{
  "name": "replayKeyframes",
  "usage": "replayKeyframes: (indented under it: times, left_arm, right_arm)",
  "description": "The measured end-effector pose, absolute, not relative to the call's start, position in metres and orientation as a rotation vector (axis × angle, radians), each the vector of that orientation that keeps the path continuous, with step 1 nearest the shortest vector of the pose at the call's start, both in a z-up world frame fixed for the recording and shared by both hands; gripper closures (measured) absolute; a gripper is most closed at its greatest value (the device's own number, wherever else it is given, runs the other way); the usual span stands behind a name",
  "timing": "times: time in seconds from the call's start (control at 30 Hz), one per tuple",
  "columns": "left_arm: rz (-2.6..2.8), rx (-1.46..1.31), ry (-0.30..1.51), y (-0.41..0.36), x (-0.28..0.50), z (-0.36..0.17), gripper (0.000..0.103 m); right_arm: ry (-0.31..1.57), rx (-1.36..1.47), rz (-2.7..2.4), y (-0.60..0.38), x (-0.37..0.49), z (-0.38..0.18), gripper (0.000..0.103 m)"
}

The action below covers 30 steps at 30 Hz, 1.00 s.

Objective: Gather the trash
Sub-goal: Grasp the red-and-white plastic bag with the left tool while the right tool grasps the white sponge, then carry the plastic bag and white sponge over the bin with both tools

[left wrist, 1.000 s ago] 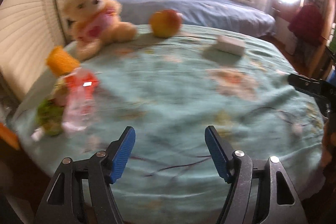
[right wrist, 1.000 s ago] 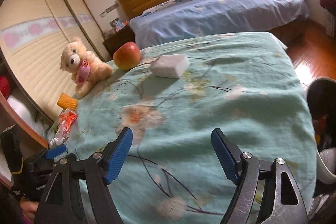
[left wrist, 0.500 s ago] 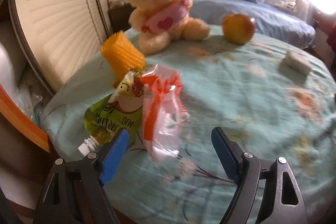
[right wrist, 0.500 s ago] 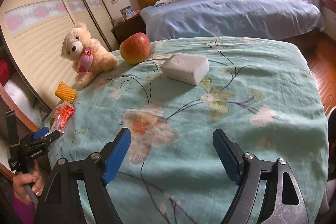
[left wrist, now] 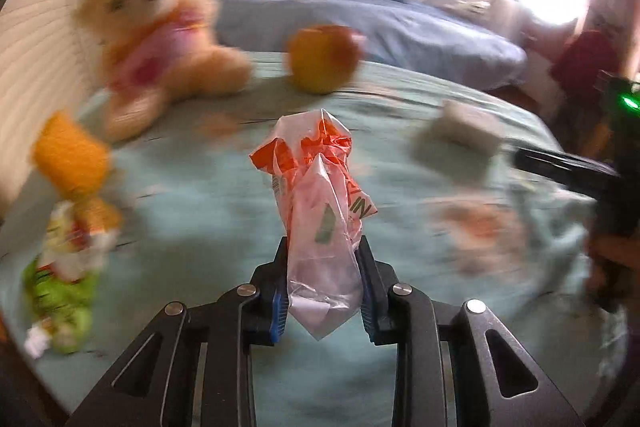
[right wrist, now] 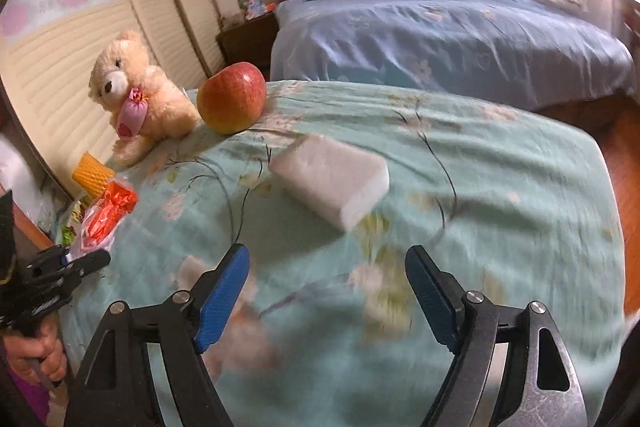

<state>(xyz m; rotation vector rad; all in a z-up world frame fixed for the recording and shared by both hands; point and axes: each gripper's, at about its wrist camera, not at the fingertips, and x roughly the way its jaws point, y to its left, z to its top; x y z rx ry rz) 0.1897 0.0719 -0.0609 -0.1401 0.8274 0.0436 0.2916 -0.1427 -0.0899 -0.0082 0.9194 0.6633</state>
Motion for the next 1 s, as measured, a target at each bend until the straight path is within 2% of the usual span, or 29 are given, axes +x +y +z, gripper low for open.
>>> replayKeyframes:
  times: [0.37, 0.4, 0.43, 0.53, 0.77, 1.0]
  left_arm:
    - [-0.003, -0.181, 0.895, 0.063, 0.231, -0.082, 0.072]
    - [0.004, -0.179, 0.894, 0.06, 0.23, -0.081, 0.071]
    - [0.014, -0.177, 0.893, 0.059, 0.231, -0.081, 0.071]
    - [0.043, -0.187, 0.891, 0.053, 0.233, -0.081, 0.071]
    - [0.039, -0.23, 0.878, 0.033, 0.226, -0.071, 0.075]
    - [-0.054, -0.189, 0.896, -0.001, 0.22, -0.069, 0.075]
  right_arm:
    - [0.947, -0.171, 0.75, -0.104, 0.341, -0.109, 0.023]
    - [0.945, -0.18, 0.748, -0.102, 0.342, -0.109, 0.028]
    - [0.945, -0.193, 0.741, -0.1, 0.341, -0.11, 0.037]
    - [0.935, -0.209, 0.728, -0.1, 0.336, -0.108, 0.04]
    - [1.006, -0.06, 0.672, -0.132, 0.307, -0.102, 0.04]
    - [0.991, 0.144, 0.518, -0.191, 0.26, -0.094, 0.04]
